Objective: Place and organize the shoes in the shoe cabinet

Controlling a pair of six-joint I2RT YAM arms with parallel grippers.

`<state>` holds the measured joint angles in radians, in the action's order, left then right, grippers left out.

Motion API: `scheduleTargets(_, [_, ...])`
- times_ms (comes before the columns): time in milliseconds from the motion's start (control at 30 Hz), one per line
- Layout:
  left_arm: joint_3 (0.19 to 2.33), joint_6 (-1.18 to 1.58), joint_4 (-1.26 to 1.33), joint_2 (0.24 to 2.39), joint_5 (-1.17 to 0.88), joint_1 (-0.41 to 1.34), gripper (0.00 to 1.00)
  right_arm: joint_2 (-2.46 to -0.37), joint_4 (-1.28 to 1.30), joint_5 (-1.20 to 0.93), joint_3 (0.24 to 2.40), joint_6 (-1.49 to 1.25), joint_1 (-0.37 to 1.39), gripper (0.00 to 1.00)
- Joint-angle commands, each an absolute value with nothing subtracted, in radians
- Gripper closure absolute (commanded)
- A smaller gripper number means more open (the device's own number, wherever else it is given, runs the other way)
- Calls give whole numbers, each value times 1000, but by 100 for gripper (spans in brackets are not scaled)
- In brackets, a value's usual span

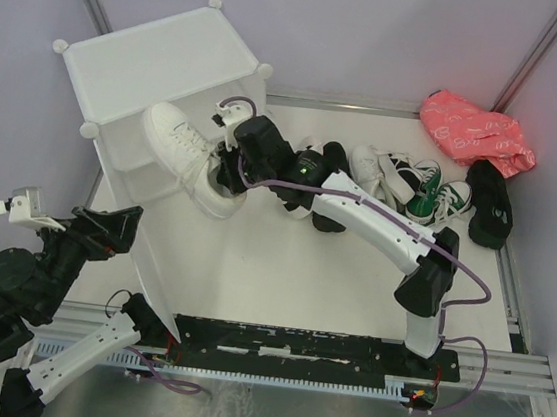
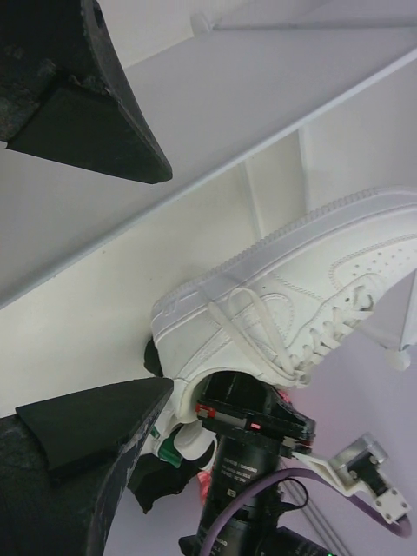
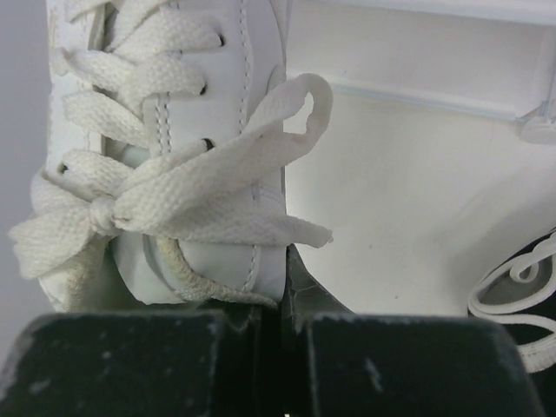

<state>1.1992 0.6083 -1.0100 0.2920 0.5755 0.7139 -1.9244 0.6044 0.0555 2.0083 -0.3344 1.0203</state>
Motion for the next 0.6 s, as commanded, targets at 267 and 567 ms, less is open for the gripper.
scheduleTargets(267, [1248, 634, -940, 337, 610, 712, 2, -1872, 518, -8, 2027, -323, 1035, 100])
scheduleTargets(567, [1256, 658, -940, 320, 593, 713, 1, -2205, 634, 3, 2487, -302, 1032, 100])
